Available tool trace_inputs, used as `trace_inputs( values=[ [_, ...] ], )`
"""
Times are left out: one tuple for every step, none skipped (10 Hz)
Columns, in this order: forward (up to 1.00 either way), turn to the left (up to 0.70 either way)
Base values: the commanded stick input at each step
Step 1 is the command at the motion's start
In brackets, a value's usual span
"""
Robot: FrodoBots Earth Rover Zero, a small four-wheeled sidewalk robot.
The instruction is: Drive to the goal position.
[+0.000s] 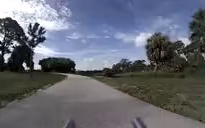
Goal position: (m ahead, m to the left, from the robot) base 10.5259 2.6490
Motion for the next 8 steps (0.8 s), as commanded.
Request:
trace_inputs(
  values=[
    [0.69, 0.34],
    [0.69, 0.34],
    [0.69, 0.34],
    [0.69, 0.34],
    [0.69, 0.34],
    [0.69, 0.34],
    [0.69, 0.34],
    [0.69, 0.34]
  ],
)
